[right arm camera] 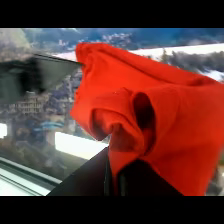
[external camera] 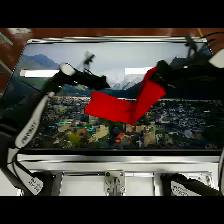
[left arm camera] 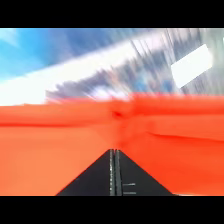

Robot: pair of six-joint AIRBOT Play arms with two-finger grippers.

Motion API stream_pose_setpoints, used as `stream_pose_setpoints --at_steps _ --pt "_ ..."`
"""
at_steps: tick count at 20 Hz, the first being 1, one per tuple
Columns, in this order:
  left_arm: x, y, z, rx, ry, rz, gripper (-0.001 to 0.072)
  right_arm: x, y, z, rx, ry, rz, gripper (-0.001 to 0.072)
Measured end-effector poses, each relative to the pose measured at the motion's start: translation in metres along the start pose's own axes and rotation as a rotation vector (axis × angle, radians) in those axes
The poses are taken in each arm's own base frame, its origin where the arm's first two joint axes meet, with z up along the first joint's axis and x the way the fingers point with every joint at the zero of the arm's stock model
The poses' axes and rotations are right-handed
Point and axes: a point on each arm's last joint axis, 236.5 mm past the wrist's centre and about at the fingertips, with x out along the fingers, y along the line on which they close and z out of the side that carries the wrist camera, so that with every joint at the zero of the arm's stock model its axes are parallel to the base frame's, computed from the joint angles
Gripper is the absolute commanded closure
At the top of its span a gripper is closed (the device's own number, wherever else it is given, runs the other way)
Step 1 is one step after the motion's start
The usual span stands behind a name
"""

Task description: Fold the shirts.

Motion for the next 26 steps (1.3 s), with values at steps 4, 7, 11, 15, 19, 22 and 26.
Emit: stream_pose_setpoints --at_steps 4,7,11,15,19,22,26 --pt "-0.145 0.049 0.058 0.012 -0.195 0.125 0.0669 0.102 0.035 -0.01 -0.001 0.038 0.075 0.0654" --pt "-0.228 0.073 0.057 -0.003 -0.244 0.192 0.0669 0.177 0.057 -0.035 0.047 0.074 0.133 0.0654" --pt "-0.283 0.086 0.041 -0.022 -0.247 0.235 0.0669 0.245 0.079 -0.066 0.168 0.106 0.213 0.0644" --pt "-0.285 0.085 0.03 -0.02 -0.214 0.233 0.0669 0.271 0.094 -0.084 0.245 0.12 0.259 0.0138" --pt "-0.263 0.073 0.021 -0.005 -0.164 0.205 0.0669 0.272 0.1 -0.083 0.251 0.125 0.285 0.0119" --pt "-0.25 0.066 0.016 0.014 -0.137 0.19 0.0669 0.245 0.092 -0.069 0.184 0.156 0.302 0.0118" --pt "-0.245 0.063 0.015 0.031 -0.126 0.185 0.0668 0.184 0.024 -0.05 0.052 0.232 0.156 0.0035"
